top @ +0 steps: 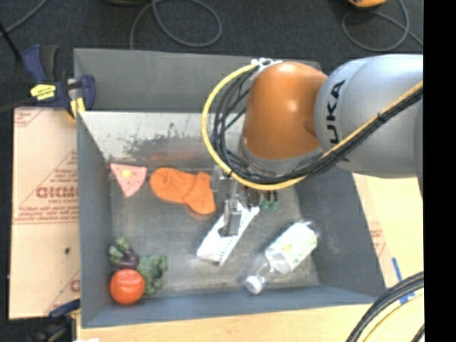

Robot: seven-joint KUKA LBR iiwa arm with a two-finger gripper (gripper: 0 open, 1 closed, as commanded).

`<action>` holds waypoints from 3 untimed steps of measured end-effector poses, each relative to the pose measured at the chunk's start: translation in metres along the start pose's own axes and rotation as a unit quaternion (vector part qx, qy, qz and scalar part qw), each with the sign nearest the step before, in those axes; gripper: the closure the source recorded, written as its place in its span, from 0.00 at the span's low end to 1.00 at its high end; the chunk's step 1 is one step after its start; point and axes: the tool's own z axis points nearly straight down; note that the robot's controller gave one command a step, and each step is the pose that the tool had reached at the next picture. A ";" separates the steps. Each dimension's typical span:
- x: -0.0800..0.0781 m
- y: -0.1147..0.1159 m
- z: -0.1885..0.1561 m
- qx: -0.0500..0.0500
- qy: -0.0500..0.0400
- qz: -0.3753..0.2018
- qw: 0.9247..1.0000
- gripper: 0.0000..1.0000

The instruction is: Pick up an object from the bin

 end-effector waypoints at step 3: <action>-0.015 -0.038 0.091 0.000 -0.002 0.008 1.000 0.00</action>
Offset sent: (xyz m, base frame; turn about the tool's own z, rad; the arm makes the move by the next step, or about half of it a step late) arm 0.0212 -0.0490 -0.0963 -0.1831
